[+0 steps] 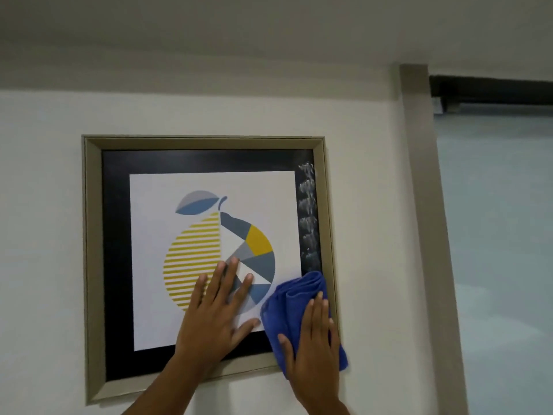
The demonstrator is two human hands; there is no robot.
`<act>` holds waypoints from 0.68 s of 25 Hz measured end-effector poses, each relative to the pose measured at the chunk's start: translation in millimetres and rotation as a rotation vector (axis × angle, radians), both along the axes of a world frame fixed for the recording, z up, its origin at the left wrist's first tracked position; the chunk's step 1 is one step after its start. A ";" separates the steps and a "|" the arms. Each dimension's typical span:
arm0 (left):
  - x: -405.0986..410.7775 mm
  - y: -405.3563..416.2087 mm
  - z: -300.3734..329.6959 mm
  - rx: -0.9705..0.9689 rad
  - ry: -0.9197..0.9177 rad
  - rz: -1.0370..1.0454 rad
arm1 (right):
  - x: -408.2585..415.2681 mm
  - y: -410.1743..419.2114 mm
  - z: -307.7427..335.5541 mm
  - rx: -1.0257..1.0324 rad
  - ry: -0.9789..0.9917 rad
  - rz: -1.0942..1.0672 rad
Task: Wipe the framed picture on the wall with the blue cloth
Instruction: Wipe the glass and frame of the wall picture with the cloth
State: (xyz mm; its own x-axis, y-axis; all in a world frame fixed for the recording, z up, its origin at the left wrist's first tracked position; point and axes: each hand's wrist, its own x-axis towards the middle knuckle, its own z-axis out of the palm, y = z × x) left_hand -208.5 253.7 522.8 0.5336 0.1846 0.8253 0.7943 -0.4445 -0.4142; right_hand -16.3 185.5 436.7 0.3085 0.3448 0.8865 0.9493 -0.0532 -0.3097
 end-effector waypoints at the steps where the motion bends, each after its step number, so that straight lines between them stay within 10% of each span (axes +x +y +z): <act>1: 0.0 2.0 -0.7 0.005 -0.003 -0.012 | -0.1 -0.3 3.1 -0.009 0.015 0.004; 11: -7.2 7.5 15.3 -0.016 0.013 -0.093 | 5.2 18.0 250.3 0.251 -0.077 -0.014; 17: -10.1 5.3 53.7 -0.019 -0.076 -0.127 | 0.2 20.1 184.2 0.251 -0.040 -0.028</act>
State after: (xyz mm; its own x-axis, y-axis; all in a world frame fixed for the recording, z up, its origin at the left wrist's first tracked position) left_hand -218.6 259.0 576.5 0.4899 0.1354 0.8612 0.7597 -0.5509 -0.3455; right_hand -16.0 205.6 620.9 0.2777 0.1043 0.9550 0.9604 -0.0057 -0.2787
